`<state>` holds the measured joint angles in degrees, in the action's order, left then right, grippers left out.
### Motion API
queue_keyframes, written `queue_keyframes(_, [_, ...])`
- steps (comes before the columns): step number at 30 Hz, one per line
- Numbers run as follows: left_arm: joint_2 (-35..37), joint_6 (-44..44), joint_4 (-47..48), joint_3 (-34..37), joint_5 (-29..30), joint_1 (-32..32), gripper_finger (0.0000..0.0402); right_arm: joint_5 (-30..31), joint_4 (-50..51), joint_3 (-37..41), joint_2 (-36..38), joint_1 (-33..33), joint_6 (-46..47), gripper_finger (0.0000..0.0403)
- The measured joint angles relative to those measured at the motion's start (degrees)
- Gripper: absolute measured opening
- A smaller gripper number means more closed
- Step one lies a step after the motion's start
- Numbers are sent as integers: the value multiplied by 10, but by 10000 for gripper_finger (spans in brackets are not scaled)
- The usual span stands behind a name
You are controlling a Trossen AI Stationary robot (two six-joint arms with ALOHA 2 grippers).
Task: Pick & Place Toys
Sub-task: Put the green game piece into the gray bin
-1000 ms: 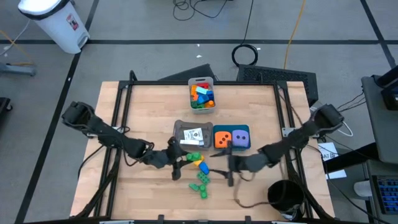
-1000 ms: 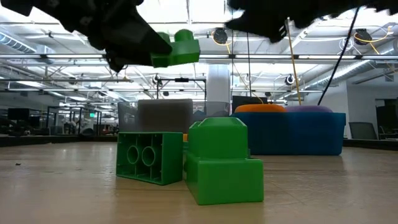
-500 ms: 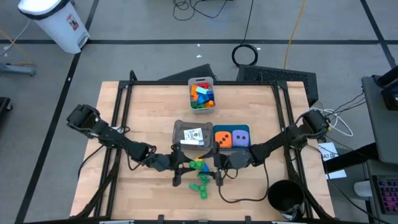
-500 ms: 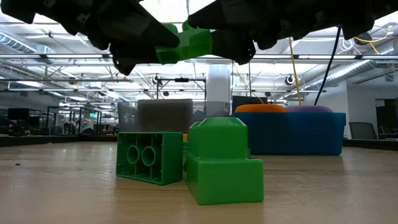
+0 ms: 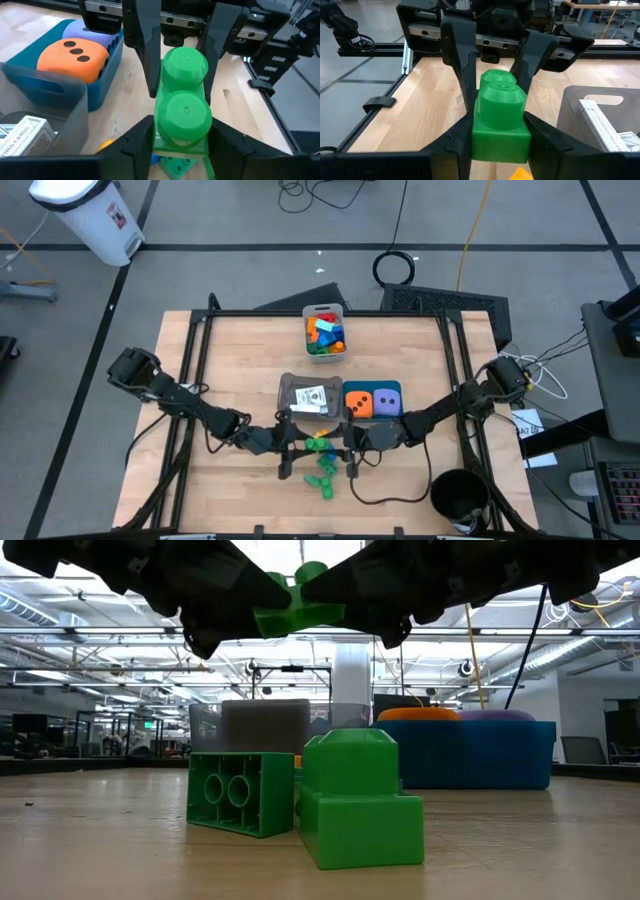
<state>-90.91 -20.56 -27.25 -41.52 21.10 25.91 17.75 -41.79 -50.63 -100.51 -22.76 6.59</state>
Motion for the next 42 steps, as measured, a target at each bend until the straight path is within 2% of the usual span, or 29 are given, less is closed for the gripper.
queue_keyframes(4, [9,-10,-2,0,-2,0,219,-3,3,0,0,0,-2,130])
queue_keyframes(8, [63,-3,35,0,-16,-1,260,-2,49,0,32,-1,-2,131])
queue_keyframes(13, [156,37,116,0,-24,1,285,3,123,0,110,-1,-4,131])
queue_keyframes(18, [203,84,123,0,-3,1,295,67,131,0,157,24,-47,130])
queue_keyframes(24, [199,87,124,0,10,-12,296,69,156,0,158,113,-56,130])
queue_keyframes(36, [197,85,121,0,12,-16,296,-46,132,1,118,340,-43,131])
queue_keyframes(42, [197,103,115,0,15,-23,297,-122,68,0,51,454,-23,131])
